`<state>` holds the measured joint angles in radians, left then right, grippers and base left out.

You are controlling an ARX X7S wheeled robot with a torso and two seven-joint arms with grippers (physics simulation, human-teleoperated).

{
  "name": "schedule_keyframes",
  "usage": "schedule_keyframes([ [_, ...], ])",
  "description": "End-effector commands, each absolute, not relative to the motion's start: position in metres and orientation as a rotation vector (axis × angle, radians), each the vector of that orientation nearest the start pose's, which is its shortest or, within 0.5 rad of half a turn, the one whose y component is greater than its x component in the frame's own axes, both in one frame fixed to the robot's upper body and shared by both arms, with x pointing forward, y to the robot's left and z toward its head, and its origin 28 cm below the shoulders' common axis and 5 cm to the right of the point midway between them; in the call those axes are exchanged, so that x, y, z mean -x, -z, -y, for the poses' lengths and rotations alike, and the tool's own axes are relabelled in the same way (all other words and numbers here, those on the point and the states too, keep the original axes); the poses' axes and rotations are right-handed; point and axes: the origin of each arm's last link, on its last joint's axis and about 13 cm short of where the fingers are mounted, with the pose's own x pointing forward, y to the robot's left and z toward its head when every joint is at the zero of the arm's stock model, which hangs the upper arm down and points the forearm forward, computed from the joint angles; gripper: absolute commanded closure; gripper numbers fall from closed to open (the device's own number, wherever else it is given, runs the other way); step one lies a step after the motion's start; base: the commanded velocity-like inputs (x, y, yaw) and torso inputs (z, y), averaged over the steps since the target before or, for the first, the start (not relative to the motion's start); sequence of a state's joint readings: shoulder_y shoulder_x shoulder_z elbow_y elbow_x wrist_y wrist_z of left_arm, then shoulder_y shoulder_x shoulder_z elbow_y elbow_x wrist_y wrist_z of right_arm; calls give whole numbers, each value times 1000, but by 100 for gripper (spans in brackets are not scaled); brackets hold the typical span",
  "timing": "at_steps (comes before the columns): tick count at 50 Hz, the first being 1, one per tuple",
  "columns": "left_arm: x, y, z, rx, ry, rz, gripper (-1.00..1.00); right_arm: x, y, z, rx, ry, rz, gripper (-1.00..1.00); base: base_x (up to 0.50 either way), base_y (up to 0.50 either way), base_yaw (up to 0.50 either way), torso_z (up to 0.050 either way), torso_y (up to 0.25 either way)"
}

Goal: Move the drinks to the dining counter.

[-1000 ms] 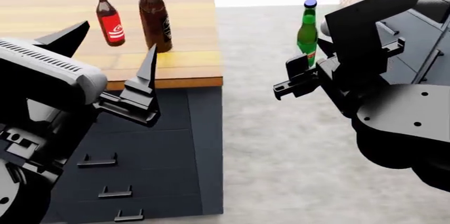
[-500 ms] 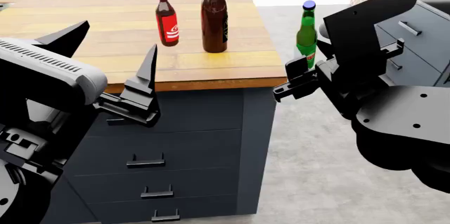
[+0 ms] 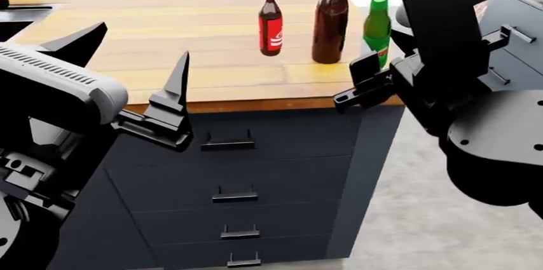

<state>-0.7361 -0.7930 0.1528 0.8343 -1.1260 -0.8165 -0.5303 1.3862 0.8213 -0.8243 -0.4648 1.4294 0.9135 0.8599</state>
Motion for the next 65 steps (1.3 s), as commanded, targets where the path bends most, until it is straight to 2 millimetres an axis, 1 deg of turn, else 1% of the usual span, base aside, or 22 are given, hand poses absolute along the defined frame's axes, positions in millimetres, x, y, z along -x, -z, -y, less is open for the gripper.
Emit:
schedule_keyframes([
  [1, -201, -262, -243, -181, 286, 336, -100, -245, -300, 114, 403, -134, 72, 100, -499, 35, 0, 0, 0],
  [28, -201, -262, -243, -179, 287, 336, -100, -246, -298, 114, 388, -142, 76, 100, -498, 42, 0, 0, 0],
  [41, -202, -261, -242, -186, 290, 332, -100, -247, -297, 115, 387, -147, 78, 100, -434, 205, 0, 1, 1],
  [60, -200, -260, -243, -180, 285, 333, -100, -246, -296, 114, 368, -164, 81, 100, -248, 326, 0, 0, 2],
  [61, -200, -260, -243, -180, 284, 333, -100, -246, -296, 114, 343, -174, 83, 100, -104, 191, 0, 0, 0],
  [65, -201, -259, -243, -179, 286, 333, -100, -247, -293, 111, 354, -189, 81, 100, 0, 0, 0, 0, 2],
])
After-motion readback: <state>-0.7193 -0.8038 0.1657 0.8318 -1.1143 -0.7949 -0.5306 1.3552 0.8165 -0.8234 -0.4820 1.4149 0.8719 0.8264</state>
